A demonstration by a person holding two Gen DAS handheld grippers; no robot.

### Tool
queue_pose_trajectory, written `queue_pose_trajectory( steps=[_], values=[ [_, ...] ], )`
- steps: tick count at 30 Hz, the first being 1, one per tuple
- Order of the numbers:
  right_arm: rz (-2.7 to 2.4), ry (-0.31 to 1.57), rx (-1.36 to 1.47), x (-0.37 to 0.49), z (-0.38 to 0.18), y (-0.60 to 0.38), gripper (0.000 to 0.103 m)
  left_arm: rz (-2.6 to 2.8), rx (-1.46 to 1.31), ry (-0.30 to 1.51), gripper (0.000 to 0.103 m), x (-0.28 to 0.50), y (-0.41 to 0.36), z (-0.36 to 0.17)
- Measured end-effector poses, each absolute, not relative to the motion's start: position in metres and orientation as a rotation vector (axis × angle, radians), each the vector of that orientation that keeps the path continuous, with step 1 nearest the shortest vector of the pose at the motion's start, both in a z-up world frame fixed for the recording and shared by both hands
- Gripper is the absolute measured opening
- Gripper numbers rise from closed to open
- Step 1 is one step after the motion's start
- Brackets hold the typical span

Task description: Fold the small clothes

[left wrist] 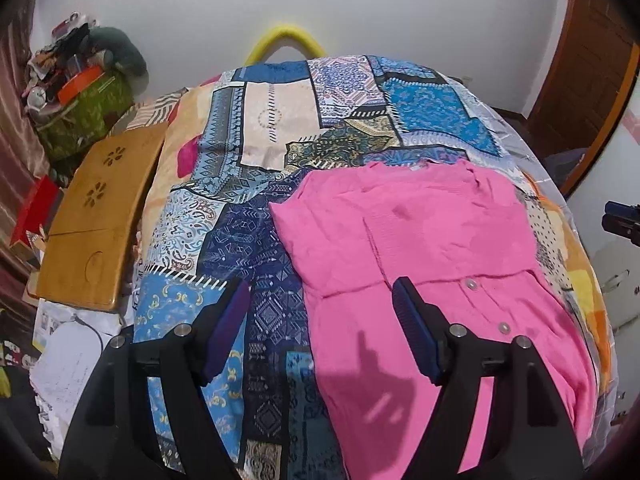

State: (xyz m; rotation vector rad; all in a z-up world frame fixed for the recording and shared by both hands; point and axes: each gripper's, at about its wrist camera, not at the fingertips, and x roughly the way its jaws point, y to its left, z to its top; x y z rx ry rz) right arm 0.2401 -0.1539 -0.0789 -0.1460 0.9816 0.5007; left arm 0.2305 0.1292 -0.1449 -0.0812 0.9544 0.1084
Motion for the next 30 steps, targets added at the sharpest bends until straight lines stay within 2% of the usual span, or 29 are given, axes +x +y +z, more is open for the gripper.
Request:
queue_pose_trajectory(
  steps=[2, 4, 19, 23, 24, 27, 29, 30],
  values=[
    [0.499, 0.983, -0.146, 0.231, -0.079, -0.160, 0.067, 0.095, -0.081, 0.961, 0.080, 0.223, 0.127, -0.142],
    [0.501, 0.984, -0.149, 0.220, -0.080, -0.164, 0.070, 0.096, -0.079, 0.976, 0.080, 0.216, 0.126, -0.143],
    [0.569, 1.183, -0.071, 0.169, -0.170, -0.152, 0.069, 0.061, -0.163, 1.145, 0.080, 0.170, 0.127, -0.210],
    [0.583, 1.193, -0.006, 0.165, -0.180, -0.156, 0.052, 0.040, -0.188, 1.142, 0.080, 0.163, 0.122, -0.221],
    [0.581, 1.191, 0.004, 0.165, -0.182, -0.157, 0.051, 0.035, -0.193, 1.145, 0.079, 0.163, 0.122, -0.224],
    [0.584, 1.171, 0.011, 0.164, -0.183, -0.159, 0.036, 0.007, -0.195, 1.160, 0.066, 0.164, 0.116, -0.231],
    [0.594, 1.167, 0.020, 0.164, -0.184, -0.159, 0.015, -0.014, -0.197, 1.154, 0.054, 0.167, 0.112, -0.230],
    [0.595, 1.164, 0.015, 0.164, -0.184, -0.158, 0.011, -0.025, -0.201, 1.149, 0.051, 0.168, 0.111, -0.229]
  ],
)
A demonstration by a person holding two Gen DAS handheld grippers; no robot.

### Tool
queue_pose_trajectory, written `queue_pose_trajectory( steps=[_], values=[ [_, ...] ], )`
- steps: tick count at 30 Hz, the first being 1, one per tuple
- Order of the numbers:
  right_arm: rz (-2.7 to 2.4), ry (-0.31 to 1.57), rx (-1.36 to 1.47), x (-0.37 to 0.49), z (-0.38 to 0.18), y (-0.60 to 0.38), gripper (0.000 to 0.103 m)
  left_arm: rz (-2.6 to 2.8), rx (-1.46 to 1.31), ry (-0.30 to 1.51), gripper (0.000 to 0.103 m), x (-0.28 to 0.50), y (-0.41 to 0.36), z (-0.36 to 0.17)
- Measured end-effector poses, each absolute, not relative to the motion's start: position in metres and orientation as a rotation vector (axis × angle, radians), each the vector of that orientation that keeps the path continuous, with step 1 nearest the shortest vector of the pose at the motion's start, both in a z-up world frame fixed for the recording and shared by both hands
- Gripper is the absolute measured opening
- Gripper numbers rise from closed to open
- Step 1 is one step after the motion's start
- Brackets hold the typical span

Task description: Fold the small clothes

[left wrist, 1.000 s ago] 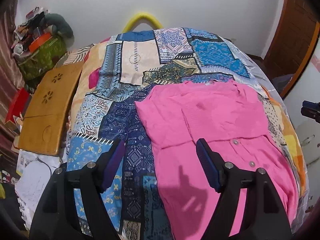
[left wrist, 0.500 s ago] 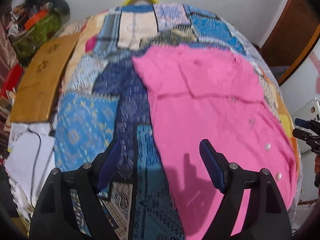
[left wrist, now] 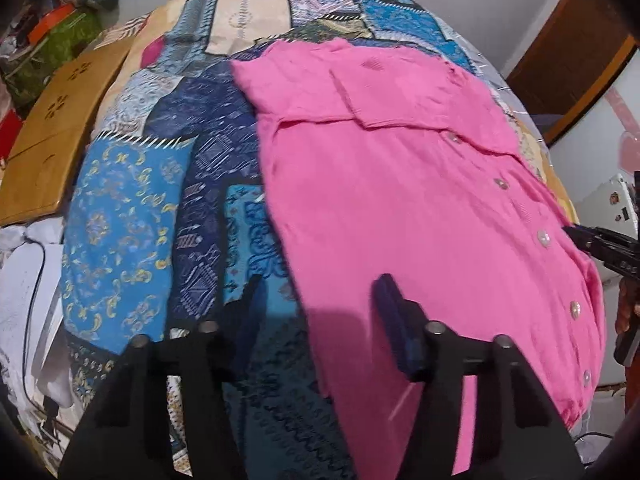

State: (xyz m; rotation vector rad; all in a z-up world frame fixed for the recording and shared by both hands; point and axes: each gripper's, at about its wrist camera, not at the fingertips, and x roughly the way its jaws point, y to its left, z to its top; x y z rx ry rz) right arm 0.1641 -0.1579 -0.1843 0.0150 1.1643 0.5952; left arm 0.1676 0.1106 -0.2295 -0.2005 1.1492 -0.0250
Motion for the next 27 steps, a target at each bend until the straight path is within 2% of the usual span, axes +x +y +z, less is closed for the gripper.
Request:
queue_pose_trajectory(
  steps=[2, 5, 8, 13, 27],
  values=[
    [0.605, 1.140, 0.011, 0.163, -0.184, -0.157, 0.007, -0.059, -0.234, 1.159, 0.031, 0.172, 0.109, -0.230],
    [0.613, 1.103, -0.023, 0.164, -0.181, -0.154, 0.005, -0.073, -0.341, 1.182, 0.007, 0.180, 0.117, -0.231],
    [0.609, 1.045, -0.062, 0.170, -0.171, -0.153, 0.005, -0.065, -0.367, 1.156, 0.003, 0.187, 0.122, -0.227],
    [0.590, 0.973, -0.036, 0.193, -0.154, -0.159, 0.005, -0.022, -0.335, 1.123, 0.003, 0.201, 0.128, -0.221],
    [0.501, 0.935, -0.089, 0.251, -0.159, -0.156, 0.004, 0.097, -0.151, 1.022, 0.002, 0.267, 0.134, -0.205]
  ],
)
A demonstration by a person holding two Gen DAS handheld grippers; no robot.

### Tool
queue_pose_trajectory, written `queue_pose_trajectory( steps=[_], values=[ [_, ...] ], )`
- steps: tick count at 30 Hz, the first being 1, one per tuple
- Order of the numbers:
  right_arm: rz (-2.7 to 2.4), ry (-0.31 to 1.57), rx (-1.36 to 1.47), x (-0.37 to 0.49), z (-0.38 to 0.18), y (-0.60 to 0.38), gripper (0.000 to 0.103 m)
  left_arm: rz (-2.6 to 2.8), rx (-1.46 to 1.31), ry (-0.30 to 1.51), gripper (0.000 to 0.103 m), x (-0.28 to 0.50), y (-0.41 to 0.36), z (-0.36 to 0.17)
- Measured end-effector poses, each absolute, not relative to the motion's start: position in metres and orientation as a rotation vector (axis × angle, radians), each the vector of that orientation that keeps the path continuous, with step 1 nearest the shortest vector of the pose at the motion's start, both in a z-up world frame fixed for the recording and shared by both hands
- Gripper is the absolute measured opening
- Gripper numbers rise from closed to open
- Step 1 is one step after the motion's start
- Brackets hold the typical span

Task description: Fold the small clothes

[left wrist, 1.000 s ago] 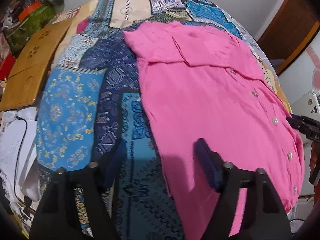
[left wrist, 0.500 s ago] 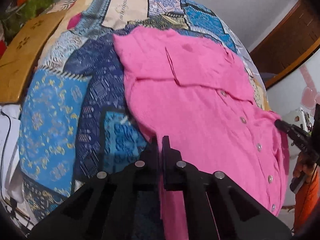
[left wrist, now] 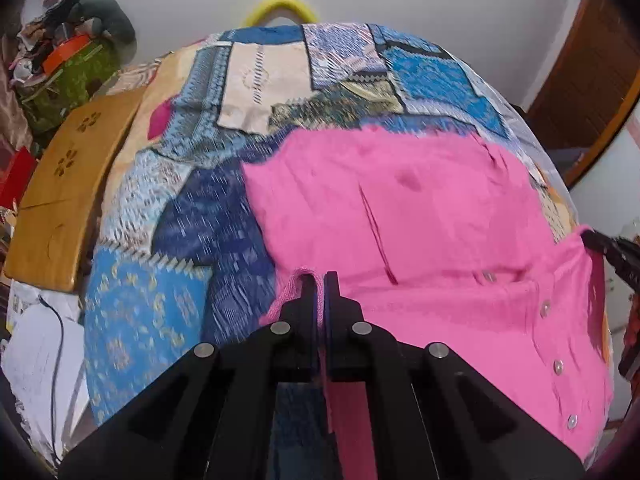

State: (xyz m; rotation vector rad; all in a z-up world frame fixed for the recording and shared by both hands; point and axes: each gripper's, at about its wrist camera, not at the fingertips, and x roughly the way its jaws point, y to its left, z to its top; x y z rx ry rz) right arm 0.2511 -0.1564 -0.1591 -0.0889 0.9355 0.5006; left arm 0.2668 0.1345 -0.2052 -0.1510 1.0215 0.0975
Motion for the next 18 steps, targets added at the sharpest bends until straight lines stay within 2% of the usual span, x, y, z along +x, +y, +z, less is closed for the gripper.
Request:
queue_pose_trajectory(
  steps=[12, 15, 17, 18],
  values=[
    [0.486, 1.037, -0.082, 0.260, -0.172, -0.161, 0.006, 0.106, -0.071, 1.068, 0.003, 0.291, 0.129, -0.212],
    [0.472, 1.037, -0.082, 0.256, -0.167, -0.166, 0.014, 0.110, -0.050, 1.077, 0.006, 0.284, 0.125, -0.210],
    [0.465, 1.029, -0.077, 0.252, -0.161, -0.170, 0.027, 0.112, -0.044, 1.076, 0.008, 0.278, 0.124, -0.207],
    [0.463, 1.020, -0.075, 0.249, -0.157, -0.173, 0.030, 0.114, -0.045, 1.074, 0.009, 0.275, 0.125, -0.205]
  ],
)
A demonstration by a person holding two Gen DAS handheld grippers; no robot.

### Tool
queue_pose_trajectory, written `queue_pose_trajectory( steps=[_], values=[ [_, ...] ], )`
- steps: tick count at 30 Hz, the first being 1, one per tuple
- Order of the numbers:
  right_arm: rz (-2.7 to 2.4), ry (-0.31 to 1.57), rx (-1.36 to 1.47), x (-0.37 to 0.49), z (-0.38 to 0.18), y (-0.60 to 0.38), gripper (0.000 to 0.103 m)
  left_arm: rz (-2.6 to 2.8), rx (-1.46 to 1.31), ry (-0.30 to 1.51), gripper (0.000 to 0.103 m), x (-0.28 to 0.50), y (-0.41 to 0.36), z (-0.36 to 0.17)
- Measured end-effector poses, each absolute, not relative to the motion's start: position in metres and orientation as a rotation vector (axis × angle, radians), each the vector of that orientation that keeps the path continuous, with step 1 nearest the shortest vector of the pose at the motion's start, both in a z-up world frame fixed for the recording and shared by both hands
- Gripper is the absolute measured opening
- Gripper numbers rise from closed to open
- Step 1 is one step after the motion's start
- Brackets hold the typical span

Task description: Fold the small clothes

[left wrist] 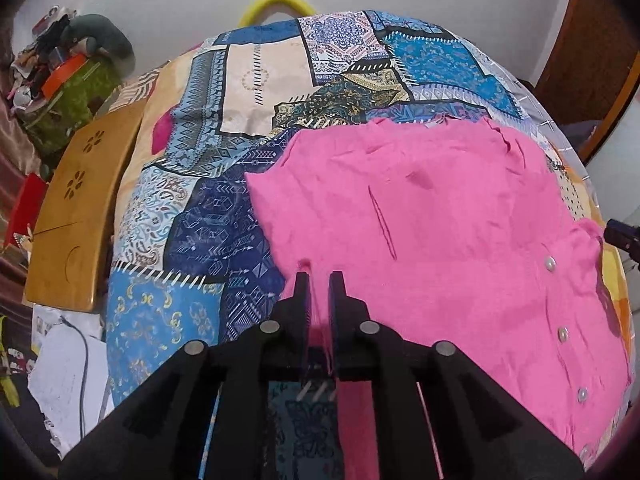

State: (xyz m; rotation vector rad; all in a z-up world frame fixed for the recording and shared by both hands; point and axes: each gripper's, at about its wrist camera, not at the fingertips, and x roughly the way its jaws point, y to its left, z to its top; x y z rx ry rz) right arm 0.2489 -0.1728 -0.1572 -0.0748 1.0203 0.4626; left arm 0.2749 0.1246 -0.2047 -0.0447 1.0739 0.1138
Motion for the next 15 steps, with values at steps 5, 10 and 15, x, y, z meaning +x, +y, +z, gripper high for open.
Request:
queue_pose_trajectory(
  steps=[5, 10, 15],
  values=[
    [0.460, 0.995, -0.087, 0.233, -0.141, -0.179, 0.039, 0.126, -0.049, 1.032, 0.035, 0.258, 0.127, -0.188],
    [0.453, 0.983, -0.104, 0.218, -0.131, -0.184, 0.044, 0.123, -0.035, 0.984, 0.045, 0.237, 0.126, -0.168],
    [0.438, 0.998, -0.098, 0.205, -0.130, -0.188, 0.064, 0.117, -0.023, 0.958, 0.065, 0.215, 0.121, -0.155]
  ],
)
